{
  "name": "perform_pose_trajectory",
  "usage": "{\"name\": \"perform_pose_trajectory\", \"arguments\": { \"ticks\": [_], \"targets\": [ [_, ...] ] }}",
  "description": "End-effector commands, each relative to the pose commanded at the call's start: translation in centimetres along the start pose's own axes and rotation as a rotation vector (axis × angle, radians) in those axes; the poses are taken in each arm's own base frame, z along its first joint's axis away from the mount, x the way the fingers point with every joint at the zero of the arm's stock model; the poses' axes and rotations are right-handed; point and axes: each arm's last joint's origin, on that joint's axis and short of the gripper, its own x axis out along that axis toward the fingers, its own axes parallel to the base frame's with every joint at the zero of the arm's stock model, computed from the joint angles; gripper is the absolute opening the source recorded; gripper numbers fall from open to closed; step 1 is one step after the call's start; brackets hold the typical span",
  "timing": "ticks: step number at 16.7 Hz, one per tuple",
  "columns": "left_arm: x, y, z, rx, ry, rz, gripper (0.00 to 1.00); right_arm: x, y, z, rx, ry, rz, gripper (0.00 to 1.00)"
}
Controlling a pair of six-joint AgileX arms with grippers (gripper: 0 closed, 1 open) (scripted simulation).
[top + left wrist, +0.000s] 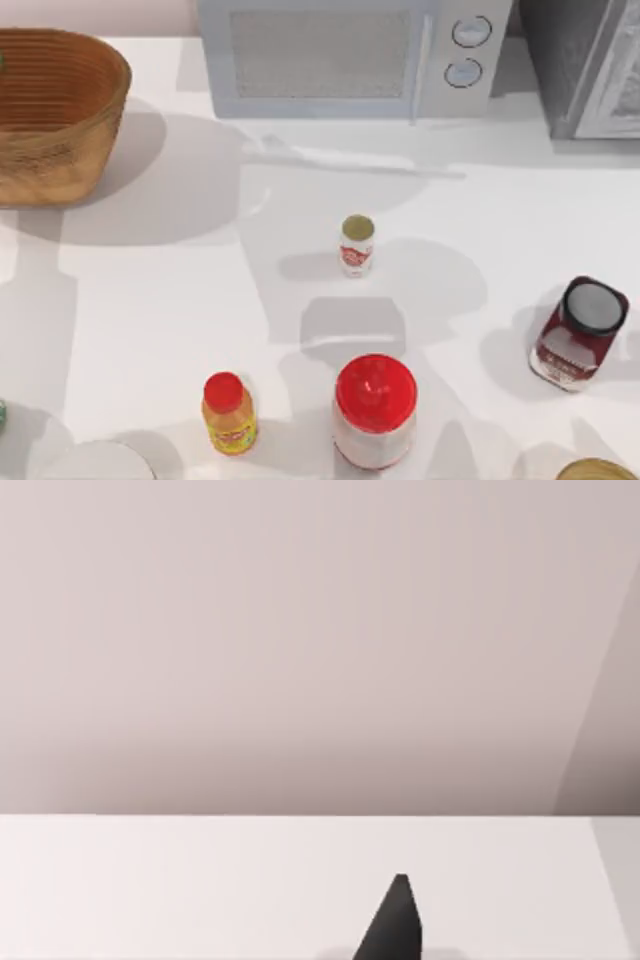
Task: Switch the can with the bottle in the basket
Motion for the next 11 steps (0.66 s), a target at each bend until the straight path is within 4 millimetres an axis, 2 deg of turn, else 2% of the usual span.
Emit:
{"name": "perform_pose_trajectory", "arguments": {
  "ticks": [5, 11],
  "targets": [
    [0.0, 0.0, 0.0, 0.0, 0.0, 0.0, 0.98, 0.0, 0.0, 0.0, 0.0, 0.0, 0.0, 1.0],
    [0.0, 0.0, 0.0, 0.0, 0.0, 0.0, 1.0, 0.0, 0.0, 0.0, 0.0, 0.0, 0.0, 1.0]
  ]
}}
